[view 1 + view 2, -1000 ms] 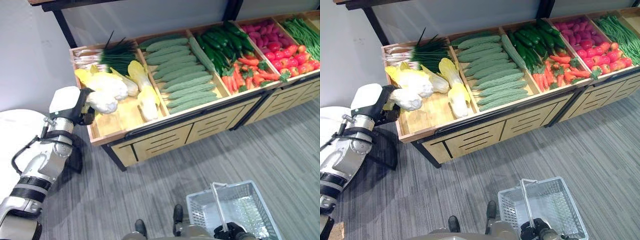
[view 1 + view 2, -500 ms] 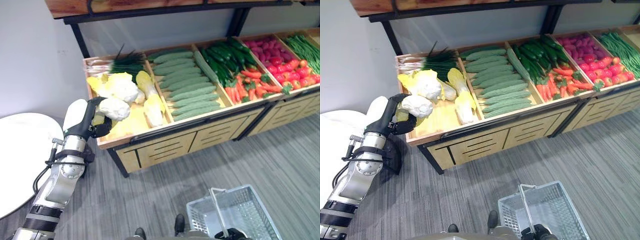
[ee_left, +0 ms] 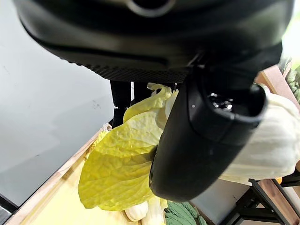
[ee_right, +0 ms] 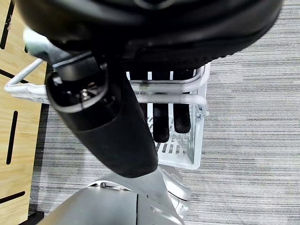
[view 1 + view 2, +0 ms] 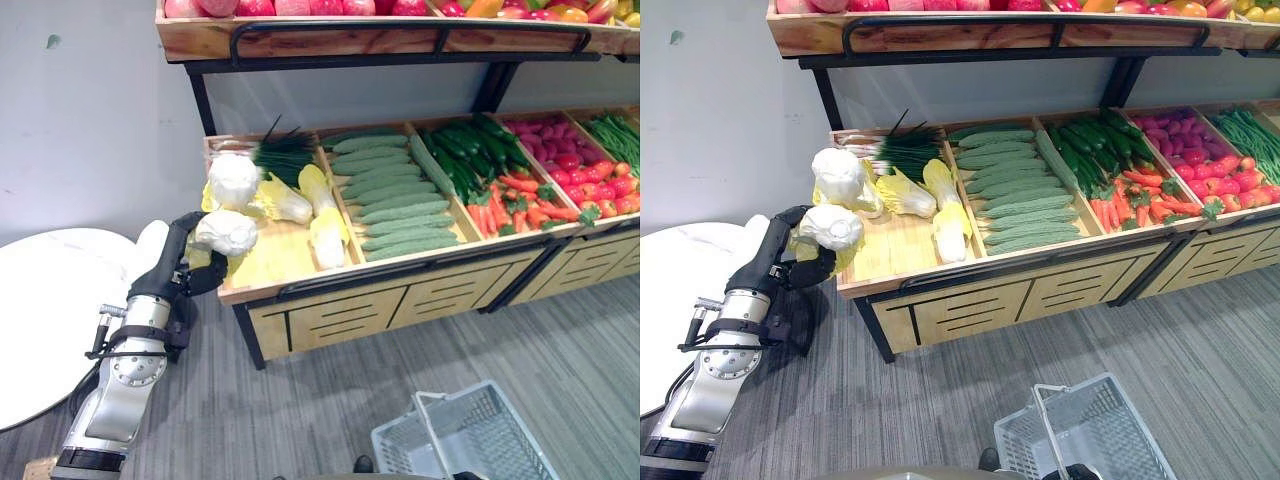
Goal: Get the vegetables into the basket
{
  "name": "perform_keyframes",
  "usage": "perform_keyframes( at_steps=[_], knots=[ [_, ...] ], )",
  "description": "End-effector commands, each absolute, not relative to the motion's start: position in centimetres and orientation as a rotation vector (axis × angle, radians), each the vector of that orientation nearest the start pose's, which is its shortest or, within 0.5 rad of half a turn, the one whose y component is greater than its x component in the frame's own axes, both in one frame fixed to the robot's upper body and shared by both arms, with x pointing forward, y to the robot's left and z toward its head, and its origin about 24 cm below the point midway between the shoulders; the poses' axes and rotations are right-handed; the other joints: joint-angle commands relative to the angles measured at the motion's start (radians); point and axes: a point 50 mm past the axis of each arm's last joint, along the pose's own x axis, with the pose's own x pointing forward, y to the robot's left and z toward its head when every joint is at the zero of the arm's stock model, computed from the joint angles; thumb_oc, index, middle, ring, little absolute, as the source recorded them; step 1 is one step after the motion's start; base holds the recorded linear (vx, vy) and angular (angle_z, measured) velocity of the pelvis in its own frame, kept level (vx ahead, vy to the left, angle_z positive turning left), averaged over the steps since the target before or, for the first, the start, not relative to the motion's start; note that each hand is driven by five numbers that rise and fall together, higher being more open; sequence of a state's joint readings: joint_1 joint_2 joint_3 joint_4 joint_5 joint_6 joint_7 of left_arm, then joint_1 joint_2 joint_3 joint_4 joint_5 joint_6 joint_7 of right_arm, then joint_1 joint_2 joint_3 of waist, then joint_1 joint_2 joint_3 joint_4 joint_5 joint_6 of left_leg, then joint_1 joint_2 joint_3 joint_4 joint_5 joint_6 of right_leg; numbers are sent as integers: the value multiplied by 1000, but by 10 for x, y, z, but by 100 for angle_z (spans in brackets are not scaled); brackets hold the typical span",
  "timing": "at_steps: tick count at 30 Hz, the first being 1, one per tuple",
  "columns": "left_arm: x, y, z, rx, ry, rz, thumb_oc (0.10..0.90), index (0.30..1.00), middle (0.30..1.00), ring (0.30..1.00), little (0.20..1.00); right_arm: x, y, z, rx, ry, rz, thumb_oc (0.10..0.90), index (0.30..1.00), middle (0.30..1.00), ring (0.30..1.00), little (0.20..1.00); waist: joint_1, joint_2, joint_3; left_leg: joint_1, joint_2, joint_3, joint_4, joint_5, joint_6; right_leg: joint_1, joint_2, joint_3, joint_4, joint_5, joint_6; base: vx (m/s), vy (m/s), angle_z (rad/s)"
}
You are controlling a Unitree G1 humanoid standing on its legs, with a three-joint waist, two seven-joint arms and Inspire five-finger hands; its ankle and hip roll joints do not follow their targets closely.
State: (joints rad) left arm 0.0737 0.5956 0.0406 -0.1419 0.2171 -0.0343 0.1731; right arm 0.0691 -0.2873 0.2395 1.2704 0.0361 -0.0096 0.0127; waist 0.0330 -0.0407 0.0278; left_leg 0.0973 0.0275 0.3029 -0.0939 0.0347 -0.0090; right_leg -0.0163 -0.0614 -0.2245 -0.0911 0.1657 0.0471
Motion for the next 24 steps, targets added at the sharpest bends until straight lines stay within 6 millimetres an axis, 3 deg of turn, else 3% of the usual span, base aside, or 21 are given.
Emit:
perform_keyframes(
  at_steps=[1,12,24],
  knots=[
    [246,236,181,758,-594,180,400,300,300,300,300,70,-248,-162,-359,1288,6,400,300,300,300,300,-11,-5,-23,-16,-25,-31,7,-104,13,66,-42,1,6,-125,78,-10,96,0],
    [254,228,187,769,-622,150,400,300,300,300,300,71,-251,-161,-347,1278,-34,400,300,300,300,300,-38,13,14,-7,-64,18,7,-138,61,4,-84,56,89,-80,121,-17,150,-13],
    [260,220,187,731,-623,120,400,300,300,300,300,66,-255,-161,-306,1283,-87,400,300,300,300,300,-55,25,20,19,-86,30,7,-158,76,7,-110,46,118,-68,132,32,64,-7]
  ],
)
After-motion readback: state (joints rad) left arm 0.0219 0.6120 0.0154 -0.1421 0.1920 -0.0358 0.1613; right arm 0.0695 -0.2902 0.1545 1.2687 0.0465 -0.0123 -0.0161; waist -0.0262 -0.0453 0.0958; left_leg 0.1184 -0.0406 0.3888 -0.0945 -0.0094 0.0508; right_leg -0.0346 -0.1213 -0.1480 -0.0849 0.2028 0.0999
